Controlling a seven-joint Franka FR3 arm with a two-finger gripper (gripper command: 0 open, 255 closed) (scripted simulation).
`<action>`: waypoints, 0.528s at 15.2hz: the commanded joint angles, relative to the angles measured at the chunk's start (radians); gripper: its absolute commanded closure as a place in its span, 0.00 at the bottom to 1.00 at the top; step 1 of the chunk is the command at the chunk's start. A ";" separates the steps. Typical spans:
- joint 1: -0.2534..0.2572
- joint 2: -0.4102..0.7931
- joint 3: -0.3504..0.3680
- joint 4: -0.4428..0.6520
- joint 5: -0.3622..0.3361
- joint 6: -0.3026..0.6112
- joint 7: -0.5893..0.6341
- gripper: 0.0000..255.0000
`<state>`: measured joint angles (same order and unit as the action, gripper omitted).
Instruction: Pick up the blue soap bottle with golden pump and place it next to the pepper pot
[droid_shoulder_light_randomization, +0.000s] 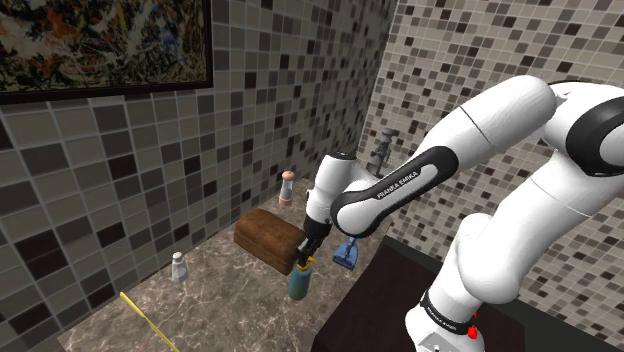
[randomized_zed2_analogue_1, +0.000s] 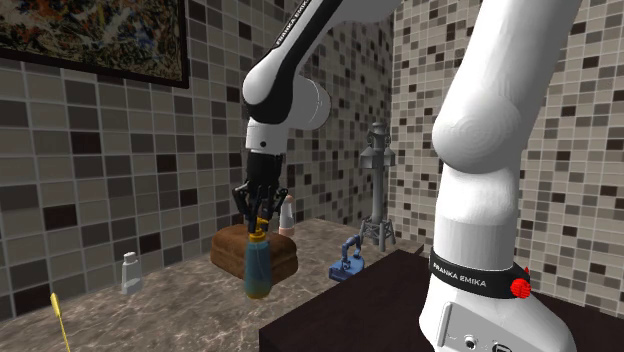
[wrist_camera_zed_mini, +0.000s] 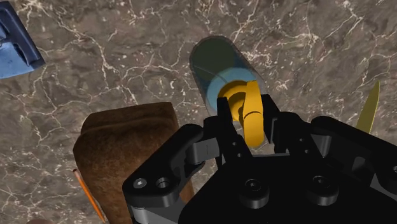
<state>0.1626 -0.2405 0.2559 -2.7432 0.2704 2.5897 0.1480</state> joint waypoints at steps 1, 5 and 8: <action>0.000 -0.032 -0.003 0.006 -0.002 -0.039 0.003 1.00; -0.002 -0.085 -0.008 0.024 -0.008 -0.109 0.009 1.00; -0.003 -0.121 -0.012 0.040 -0.012 -0.161 0.014 1.00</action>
<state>0.1609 -0.3503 0.2460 -2.7088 0.2600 2.4458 0.1615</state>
